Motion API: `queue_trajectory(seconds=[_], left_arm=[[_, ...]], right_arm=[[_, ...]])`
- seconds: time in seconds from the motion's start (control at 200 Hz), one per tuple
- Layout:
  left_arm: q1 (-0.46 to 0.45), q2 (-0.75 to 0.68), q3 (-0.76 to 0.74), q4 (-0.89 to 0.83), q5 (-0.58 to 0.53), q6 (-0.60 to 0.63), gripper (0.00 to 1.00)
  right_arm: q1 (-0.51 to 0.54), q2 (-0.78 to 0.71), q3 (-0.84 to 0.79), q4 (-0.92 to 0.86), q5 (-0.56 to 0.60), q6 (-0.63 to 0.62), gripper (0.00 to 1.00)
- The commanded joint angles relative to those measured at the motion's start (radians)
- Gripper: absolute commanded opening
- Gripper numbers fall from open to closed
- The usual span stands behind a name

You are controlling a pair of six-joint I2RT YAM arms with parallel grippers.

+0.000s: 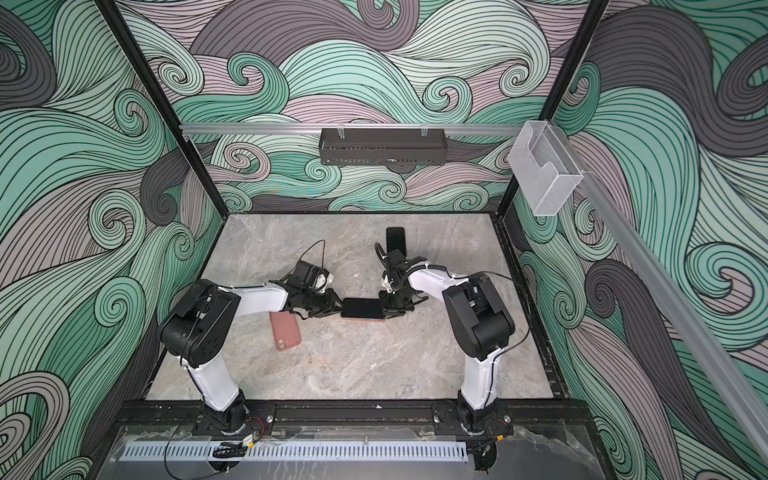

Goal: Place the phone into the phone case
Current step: 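Push the phone into the case with the right gripper while the left holds it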

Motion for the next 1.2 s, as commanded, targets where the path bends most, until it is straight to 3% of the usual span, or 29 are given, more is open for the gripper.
queue_trajectory(seconds=[0.0, 0.396, 0.596, 1.192], left_arm=[[-0.017, -0.026, -0.01, -0.003, 0.026, -0.008, 0.29], [-0.033, -0.042, -0.053, 0.064, 0.059, -0.056, 0.29], [-0.035, -0.052, -0.066, 0.029, 0.016, -0.052, 0.25], [-0.035, -0.036, -0.076, 0.02, -0.013, -0.056, 0.23]], right_arm=[[0.011, 0.043, 0.013, 0.035, -0.034, 0.005, 0.16], [0.018, 0.084, 0.022, 0.061, -0.056, 0.007, 0.14], [0.037, 0.055, 0.038, -0.017, 0.116, -0.008, 0.14], [0.114, 0.119, 0.062, -0.094, 0.312, -0.01, 0.12]])
